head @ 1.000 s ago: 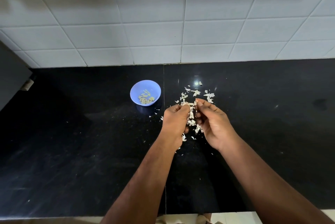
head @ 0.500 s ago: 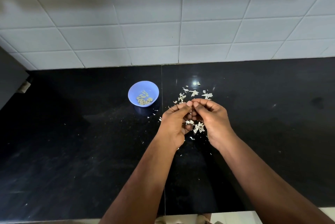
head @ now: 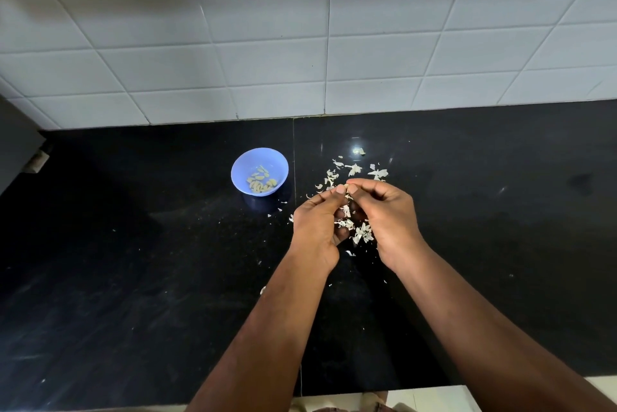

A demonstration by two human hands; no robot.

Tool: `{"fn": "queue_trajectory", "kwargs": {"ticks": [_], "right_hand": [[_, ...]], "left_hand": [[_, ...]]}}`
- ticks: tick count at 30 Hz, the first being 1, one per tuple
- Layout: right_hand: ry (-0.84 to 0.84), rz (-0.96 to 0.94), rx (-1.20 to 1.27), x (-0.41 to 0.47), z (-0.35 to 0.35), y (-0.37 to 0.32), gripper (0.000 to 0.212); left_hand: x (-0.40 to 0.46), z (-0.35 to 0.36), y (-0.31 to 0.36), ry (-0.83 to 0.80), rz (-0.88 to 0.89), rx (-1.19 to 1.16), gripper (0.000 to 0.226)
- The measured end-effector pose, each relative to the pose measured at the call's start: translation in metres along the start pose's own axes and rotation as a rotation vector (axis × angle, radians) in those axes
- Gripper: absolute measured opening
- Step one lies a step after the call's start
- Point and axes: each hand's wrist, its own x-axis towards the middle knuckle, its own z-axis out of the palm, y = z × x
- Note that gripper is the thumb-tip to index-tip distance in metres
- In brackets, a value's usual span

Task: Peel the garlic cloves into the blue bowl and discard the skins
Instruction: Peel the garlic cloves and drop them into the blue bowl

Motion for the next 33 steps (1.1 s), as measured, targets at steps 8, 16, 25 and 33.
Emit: {"fn": "queue_trajectory", "kwargs": {"ticks": [8, 16, 25, 33], "right_hand": [[-0.042, 0.13, 0.226, -0.003, 0.005, 0.0, 0.014], [-0.107, 0.078, 0.143, -0.006, 0.005, -0.007, 0.021], [0.013, 0.113, 0.174, 0.0, -0.006, 0.002, 0.019], [-0.041, -0.031, 0.021, -0.014, -0.002, 0.0, 0.016]], "left_hand": [[-0.001, 0.001, 0.002, -0.055, -0.009, -0.071, 0.014], [-0.004, 0.005, 0.012, -0.001, 0.251, 0.307, 0.012], [-0.01, -0.004, 0.011, -0.021, 0.139, 0.363, 0.018], [-0.014, -0.002, 0.007, -0.11, 0.247, 0.441, 0.033]]}}
